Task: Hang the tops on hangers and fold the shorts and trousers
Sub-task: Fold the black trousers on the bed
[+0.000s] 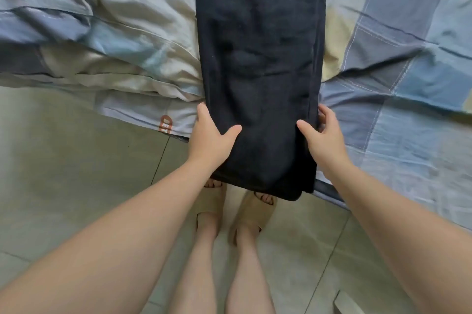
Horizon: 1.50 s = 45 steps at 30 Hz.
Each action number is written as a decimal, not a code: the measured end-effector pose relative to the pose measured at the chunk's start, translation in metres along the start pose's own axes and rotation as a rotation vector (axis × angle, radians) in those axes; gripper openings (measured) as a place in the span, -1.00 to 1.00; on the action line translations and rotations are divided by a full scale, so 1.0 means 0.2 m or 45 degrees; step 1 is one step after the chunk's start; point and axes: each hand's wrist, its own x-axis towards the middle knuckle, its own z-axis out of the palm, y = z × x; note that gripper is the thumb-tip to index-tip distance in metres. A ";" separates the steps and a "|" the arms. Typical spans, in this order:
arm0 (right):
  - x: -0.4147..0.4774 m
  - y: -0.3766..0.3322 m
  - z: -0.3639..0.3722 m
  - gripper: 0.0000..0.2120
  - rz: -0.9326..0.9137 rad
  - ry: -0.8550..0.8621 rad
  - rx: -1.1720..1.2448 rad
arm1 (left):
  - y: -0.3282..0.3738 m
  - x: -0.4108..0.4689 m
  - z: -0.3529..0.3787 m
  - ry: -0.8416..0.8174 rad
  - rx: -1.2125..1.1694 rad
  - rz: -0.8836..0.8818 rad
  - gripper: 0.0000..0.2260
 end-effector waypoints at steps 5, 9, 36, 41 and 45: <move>-0.12 0.13 0.02 -0.72 0.176 -0.091 0.115 | -0.08 -0.02 0.02 -0.072 -0.195 -0.111 -0.55; -0.24 0.23 0.06 -0.64 0.253 -0.230 0.016 | -0.24 -0.21 0.08 -0.255 -0.170 -0.195 -0.61; -1.71 -0.89 -0.20 -0.73 0.502 -0.574 0.986 | 0.34 -1.06 -0.73 -0.792 -1.268 -0.761 -0.37; -1.90 -1.04 -0.28 -0.80 0.513 -0.616 1.120 | 0.45 -1.25 -0.86 -0.966 -1.361 -0.754 -0.21; -2.03 -1.11 -0.33 -0.81 0.489 -0.559 1.142 | 0.43 -1.36 -0.98 -0.927 -1.308 -0.707 -0.30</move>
